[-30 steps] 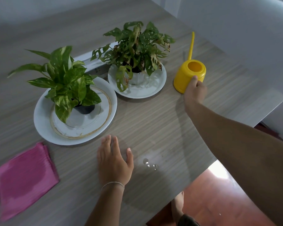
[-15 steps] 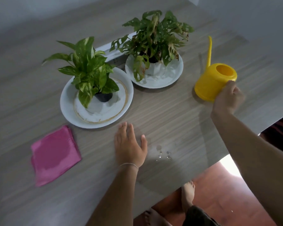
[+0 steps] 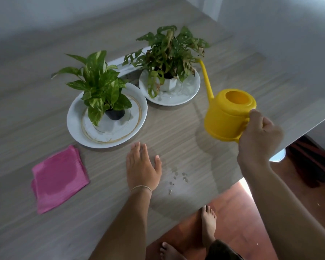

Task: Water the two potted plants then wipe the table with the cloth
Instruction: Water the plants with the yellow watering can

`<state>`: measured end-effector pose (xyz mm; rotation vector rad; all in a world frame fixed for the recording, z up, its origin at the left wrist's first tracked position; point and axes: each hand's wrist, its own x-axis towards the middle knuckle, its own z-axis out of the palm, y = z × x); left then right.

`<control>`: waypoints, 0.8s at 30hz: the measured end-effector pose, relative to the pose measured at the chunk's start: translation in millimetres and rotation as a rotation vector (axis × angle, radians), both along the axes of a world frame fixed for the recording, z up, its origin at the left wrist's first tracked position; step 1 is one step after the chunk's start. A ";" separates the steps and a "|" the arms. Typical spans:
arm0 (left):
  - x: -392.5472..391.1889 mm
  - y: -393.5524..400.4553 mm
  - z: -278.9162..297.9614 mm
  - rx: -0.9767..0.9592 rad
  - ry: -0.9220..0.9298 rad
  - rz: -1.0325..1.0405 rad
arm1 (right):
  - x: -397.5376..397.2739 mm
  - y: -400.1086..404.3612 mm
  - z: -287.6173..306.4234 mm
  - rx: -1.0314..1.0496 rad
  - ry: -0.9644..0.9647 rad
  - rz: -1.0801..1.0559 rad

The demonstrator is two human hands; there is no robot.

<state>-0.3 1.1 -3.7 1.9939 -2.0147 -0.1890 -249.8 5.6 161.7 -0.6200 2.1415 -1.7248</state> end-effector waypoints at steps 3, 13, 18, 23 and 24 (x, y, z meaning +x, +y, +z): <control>0.6 -0.7 1.3 -0.005 0.008 -0.010 | 3.2 3.0 25.3 -0.030 0.020 0.038; 2.6 -1.8 1.3 -0.001 0.019 -0.009 | 13.6 -15.3 96.3 -0.053 0.174 0.186; 2.8 -3.5 -1.6 -0.013 0.037 -0.001 | 18.6 -30.6 112.8 0.012 0.241 0.220; 2.8 -3.5 -1.2 -0.013 0.039 0.002 | 21.7 -34.8 114.3 0.064 0.245 0.248; 2.5 -3.4 -0.9 -0.010 0.039 0.003 | 22.1 -34.9 113.9 0.072 0.241 0.253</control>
